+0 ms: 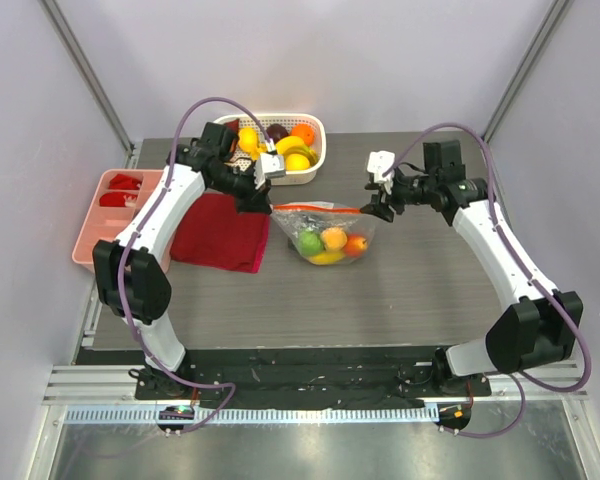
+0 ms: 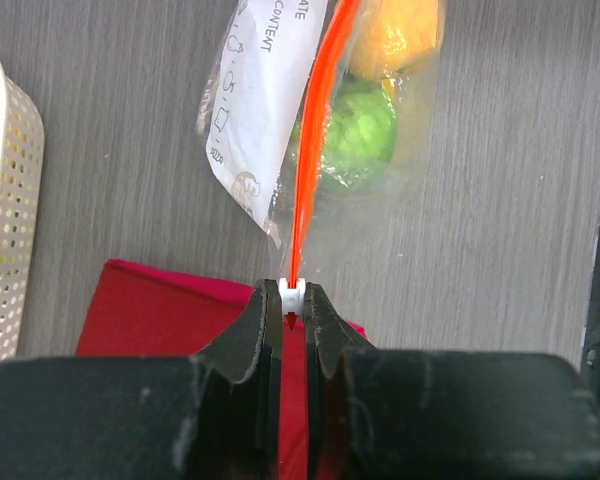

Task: Place the food in the zip-top bag and seal the zipper
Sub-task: Zip the zipper food storage bag at the center of the board, then place the zipper food storage bag at the center of the board.

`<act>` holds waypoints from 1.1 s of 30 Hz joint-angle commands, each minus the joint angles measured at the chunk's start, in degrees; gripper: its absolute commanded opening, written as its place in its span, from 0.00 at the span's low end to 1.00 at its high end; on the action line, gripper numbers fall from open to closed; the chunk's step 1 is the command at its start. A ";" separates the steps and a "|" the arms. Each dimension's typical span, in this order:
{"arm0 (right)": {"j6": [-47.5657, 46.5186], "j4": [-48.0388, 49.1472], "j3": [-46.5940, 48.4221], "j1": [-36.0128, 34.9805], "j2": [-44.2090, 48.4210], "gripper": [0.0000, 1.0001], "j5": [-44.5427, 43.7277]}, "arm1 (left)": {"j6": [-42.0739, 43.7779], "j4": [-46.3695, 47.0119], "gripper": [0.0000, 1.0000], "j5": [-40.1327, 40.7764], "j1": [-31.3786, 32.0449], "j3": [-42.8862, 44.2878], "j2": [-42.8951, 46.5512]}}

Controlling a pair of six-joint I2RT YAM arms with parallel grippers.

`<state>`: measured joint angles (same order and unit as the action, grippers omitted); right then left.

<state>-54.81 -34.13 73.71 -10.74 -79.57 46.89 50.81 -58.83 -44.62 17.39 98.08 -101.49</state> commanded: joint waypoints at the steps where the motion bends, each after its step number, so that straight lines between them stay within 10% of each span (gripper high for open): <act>1: 4.26 0.03 6.44 -5.07 -2.34 0.60 1.36 | -2.99 0.91 0.00 -1.96 0.10 2.38 2.18; 19: -1.53 -10.35 15.32 -16.94 -15.35 0.51 -11.72 | -4.93 3.89 0.00 -2.31 0.28 -0.70 4.72; 26: -1.53 -9.82 14.80 -16.51 -14.12 0.01 -15.25 | -5.10 5.65 0.00 -2.31 0.19 -2.11 5.25; 33: 2.32 -8.50 18.30 -10.02 -13.94 0.01 -17.45 | -13.88 11.78 0.39 -2.92 -0.69 -1.67 4.64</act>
<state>-55.09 -44.10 87.37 -25.76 -95.48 32.32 42.76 -53.39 -45.28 17.54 96.05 -98.72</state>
